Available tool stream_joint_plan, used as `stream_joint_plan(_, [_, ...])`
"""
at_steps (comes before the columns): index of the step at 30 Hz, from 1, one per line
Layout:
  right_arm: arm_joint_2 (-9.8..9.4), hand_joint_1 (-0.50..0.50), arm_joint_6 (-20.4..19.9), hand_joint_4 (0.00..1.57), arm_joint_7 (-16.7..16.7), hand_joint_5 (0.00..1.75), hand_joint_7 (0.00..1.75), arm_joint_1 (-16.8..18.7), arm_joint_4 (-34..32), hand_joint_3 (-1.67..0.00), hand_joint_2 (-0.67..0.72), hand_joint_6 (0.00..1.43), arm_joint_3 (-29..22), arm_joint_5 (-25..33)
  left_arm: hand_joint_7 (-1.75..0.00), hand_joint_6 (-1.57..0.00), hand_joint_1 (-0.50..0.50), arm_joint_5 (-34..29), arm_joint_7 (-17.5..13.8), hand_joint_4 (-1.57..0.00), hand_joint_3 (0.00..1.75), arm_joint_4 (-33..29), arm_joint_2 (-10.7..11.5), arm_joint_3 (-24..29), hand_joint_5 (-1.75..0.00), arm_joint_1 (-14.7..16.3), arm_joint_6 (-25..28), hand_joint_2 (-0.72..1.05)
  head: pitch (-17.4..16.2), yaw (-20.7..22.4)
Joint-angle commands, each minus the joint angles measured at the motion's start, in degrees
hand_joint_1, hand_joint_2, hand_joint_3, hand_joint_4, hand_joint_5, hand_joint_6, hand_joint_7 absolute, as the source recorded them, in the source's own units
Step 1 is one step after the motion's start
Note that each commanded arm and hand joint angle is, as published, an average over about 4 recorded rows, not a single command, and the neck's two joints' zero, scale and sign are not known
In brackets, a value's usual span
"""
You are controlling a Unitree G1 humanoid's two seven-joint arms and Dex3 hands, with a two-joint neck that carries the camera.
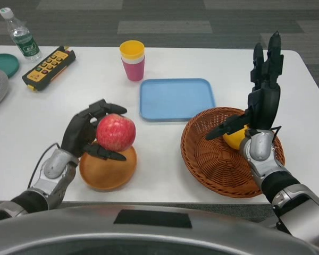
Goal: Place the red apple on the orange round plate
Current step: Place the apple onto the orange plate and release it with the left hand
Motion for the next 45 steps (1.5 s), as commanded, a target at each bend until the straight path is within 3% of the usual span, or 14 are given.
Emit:
stream_joint_plan(1, [-0.38, -0.2, 0.04, 0.09, -0.15, 0.0, 0.0, -1.29, 0.56, 0.0, 0.66, 0.0, 0.07, 0.39, -1.24, -1.04, 0.5, -3.71, -1.97, -1.52, 0.0, 4.39, -0.71, -2.94, -1.75, -0.69, -0.22, 0.69, -0.03, -0.15])
stream_joint_plan(6, [-0.38, -0.17, 0.0, 0.09, -0.15, 0.0, 0.0, -1.29, 0.65, 0.0, 0.66, 0.0, 0.07, 0.57, -1.19, -1.02, 0.5, -11.53, -5.93, -1.5, 0.02, 8.74, -0.88, -8.08, -1.75, -1.22, -0.48, 0.69, 0.03, -0.31])
stream_joint_plan(18, [-0.38, -0.17, 0.04, 0.09, -0.15, 0.0, 0.0, -1.38, 1.02, 0.0, 0.66, 0.0, 0.49, 0.74, -1.19, -0.99, 0.5, -14.23, -6.46, -1.5, 0.0, 9.73, -1.28, -10.19, -1.75, -1.22, -0.66, 0.69, -0.13, -0.02])
stream_joint_plan(28, [-0.38, -0.17, 0.04, 0.09, -0.15, 0.0, 0.0, -1.38, 1.0, 0.0, 0.66, 0.0, 0.6, 0.83, -1.05, -0.94, 0.5, -14.56, -7.42, -1.42, 0.02, 10.81, -1.28, -10.23, -1.75, -0.95, -1.67, 0.52, 0.48, 0.41])
stream_joint_plan(40, [-0.38, -0.17, 0.0, 0.09, -0.19, 0.0, 0.0, -1.38, 0.73, 0.0, 0.65, 0.0, 0.86, 0.92, -1.05, -0.86, 0.5, -13.64, -7.29, -1.42, 0.02, 11.07, -0.22, -7.95, -1.75, 0.5, -4.22, 0.54, 0.98, 1.14])
stream_joint_plan(45, [-0.38, -0.17, 0.0, 0.09, -0.15, 0.0, 0.0, -1.29, 0.62, 0.0, 0.63, 0.0, 0.97, 0.92, -1.05, -0.84, 0.5, -7.75, -7.34, -1.43, 0.02, 10.17, 0.39, -0.26, -1.75, 2.43, -4.42, 0.52, 0.69, 1.88])
